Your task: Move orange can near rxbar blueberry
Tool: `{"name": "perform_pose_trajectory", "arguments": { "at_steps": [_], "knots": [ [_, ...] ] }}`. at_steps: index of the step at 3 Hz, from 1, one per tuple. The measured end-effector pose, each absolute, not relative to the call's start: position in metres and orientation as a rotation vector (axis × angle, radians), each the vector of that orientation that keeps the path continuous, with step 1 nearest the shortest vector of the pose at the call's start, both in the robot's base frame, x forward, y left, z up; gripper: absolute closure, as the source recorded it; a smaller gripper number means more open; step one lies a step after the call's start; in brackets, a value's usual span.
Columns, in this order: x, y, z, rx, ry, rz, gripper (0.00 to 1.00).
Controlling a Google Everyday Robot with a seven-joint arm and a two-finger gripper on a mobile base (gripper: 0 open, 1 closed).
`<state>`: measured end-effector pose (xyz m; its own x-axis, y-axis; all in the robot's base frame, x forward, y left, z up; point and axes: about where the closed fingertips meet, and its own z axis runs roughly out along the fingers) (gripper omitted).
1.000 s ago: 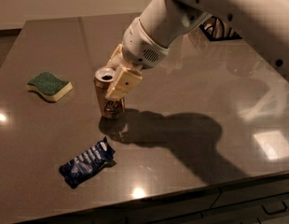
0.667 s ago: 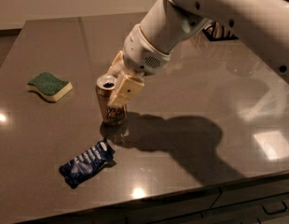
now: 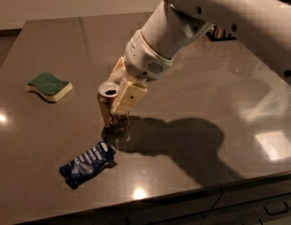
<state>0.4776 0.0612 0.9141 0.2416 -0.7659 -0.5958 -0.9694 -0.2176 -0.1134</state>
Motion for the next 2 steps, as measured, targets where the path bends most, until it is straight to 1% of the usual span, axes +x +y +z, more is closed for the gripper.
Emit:
{"name": "perform_pose_trajectory", "arguments": {
  "at_steps": [2],
  "knots": [
    [0.4743,0.0600,0.9112,-2.050,1.576,0.592,0.12]
  ]
}}
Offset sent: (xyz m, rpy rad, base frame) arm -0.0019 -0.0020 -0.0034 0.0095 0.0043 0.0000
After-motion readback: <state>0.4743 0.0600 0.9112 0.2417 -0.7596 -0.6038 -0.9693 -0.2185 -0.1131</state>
